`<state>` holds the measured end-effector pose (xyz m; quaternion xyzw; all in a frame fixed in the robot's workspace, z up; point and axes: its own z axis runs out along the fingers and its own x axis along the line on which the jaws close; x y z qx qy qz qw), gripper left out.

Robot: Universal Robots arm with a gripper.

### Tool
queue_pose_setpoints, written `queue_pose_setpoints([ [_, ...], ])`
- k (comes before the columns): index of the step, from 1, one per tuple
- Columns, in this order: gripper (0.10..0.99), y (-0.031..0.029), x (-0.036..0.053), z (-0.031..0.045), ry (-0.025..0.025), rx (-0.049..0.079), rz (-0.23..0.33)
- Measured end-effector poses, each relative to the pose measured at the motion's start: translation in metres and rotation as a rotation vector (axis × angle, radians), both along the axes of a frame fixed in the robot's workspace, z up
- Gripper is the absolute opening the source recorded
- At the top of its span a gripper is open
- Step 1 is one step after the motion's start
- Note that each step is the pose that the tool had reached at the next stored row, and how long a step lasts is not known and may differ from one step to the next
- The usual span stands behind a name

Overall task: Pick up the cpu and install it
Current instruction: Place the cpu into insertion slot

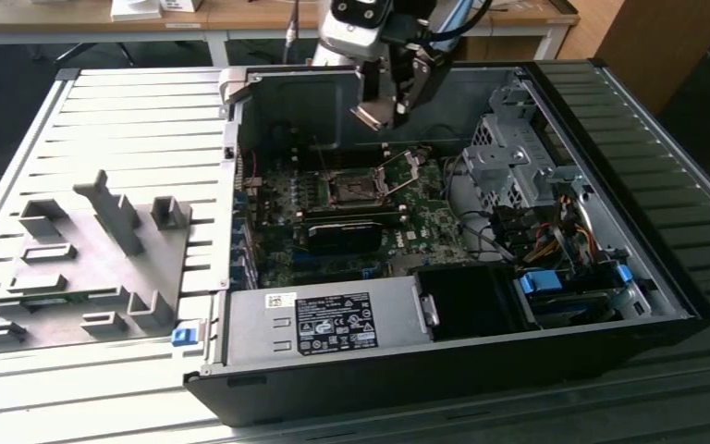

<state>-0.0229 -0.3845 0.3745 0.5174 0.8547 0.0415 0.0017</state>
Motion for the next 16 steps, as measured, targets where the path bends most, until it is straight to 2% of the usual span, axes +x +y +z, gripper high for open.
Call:
queue_pose_setpoints([
  [8, 0.537, 0.0013, 0.0000, -0.0130, 0.0000, -0.003, -0.120],
  [16, 0.537, 0.0013, 0.0000, -0.0233, 0.0002, -0.003, -0.265],
])
